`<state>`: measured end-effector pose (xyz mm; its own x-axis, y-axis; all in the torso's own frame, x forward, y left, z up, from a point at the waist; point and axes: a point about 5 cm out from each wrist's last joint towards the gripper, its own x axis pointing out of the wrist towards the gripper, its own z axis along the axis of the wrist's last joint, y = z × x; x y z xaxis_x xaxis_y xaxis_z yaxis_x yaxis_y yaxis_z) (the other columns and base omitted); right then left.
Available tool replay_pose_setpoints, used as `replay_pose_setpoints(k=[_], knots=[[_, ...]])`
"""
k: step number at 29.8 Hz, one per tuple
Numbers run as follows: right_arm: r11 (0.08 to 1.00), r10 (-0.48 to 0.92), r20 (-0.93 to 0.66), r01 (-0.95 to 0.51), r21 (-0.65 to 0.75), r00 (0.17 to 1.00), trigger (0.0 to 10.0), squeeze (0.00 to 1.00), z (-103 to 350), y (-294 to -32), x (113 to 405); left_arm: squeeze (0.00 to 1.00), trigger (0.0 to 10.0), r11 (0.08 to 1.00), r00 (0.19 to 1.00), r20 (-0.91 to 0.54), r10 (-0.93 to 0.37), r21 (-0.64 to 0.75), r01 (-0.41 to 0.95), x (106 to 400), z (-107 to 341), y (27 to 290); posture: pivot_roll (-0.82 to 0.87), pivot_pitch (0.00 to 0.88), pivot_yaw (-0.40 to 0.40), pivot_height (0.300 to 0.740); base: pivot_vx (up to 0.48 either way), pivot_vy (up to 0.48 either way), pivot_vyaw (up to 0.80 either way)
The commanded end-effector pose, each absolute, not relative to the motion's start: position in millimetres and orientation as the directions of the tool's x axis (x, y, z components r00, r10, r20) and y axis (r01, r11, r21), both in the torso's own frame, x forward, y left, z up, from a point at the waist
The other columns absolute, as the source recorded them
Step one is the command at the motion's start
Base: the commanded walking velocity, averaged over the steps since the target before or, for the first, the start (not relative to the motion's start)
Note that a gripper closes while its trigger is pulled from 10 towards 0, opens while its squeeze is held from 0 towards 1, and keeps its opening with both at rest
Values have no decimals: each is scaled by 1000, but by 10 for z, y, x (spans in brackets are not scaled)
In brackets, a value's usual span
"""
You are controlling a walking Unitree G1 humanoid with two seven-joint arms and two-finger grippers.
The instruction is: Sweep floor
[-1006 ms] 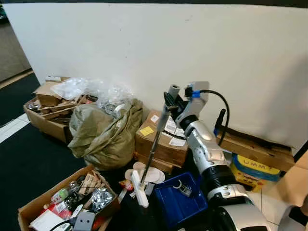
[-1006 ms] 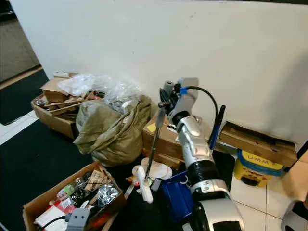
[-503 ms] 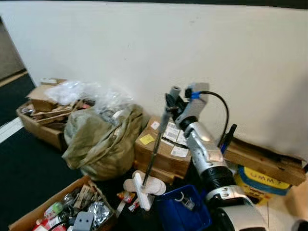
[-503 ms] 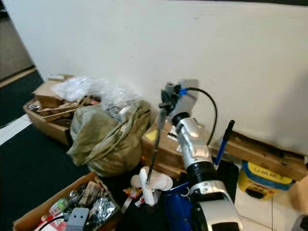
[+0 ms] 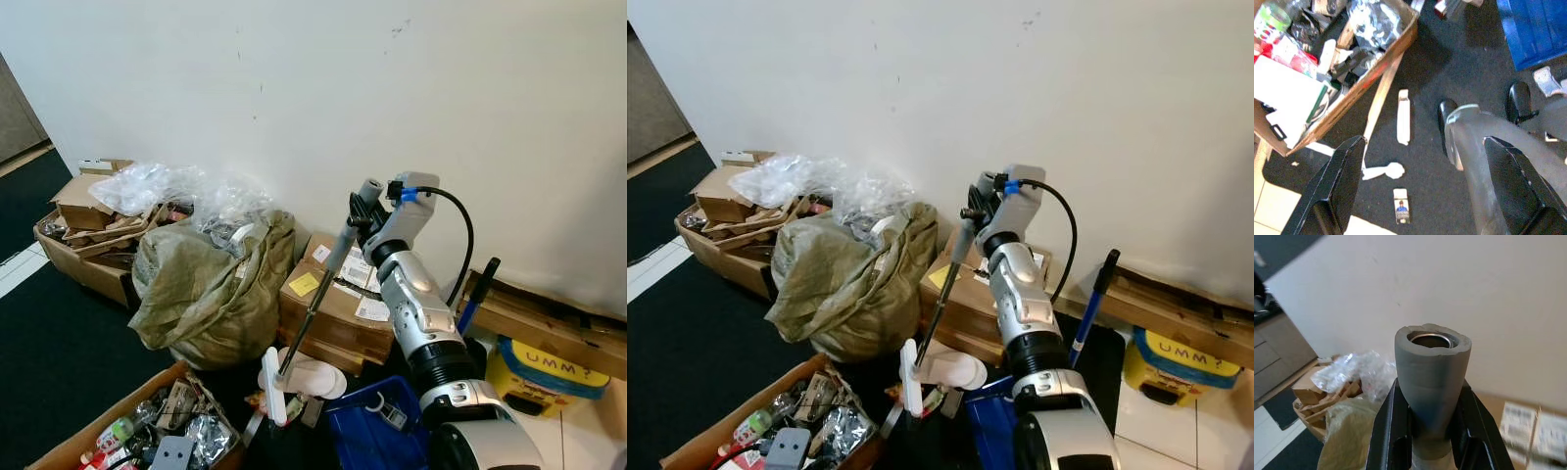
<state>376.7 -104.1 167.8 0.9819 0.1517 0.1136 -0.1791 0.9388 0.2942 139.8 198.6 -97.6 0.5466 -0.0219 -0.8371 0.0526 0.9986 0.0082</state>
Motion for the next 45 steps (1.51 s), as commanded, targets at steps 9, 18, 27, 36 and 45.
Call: replay_pose_setpoints(k=[9,18,27,36,45], knots=[[850,24,69,-56,524,997,10000,0,1604,-969,3775,0,10000,994,517,-856,-18,40,100,1191,-1008,2132,30,176,83,740,0,0,0],[906,-57,64,24,423,996,10000,0,1581,-1055,3783,0,10000,991,505,-863,-17,51,121,1006,-1033,2193,70,234,96,740,0,0,0],[960,-103,78,79,268,992,10000,0,1511,-1113,3759,0,10000,989,492,-870,-23,52,138,903,-1042,2232,92,279,108,740,0,0,0],[990,-137,69,136,23,988,10000,0,1378,-1167,3729,0,10000,987,491,-871,-33,50,155,832,-1042,2263,104,306,117,740,0,0,0],[993,-65,88,73,-92,994,10000,0,1360,-1192,3727,0,10000,985,493,-869,-40,48,164,833,-1038,2266,102,308,119,740,0,0,0]])
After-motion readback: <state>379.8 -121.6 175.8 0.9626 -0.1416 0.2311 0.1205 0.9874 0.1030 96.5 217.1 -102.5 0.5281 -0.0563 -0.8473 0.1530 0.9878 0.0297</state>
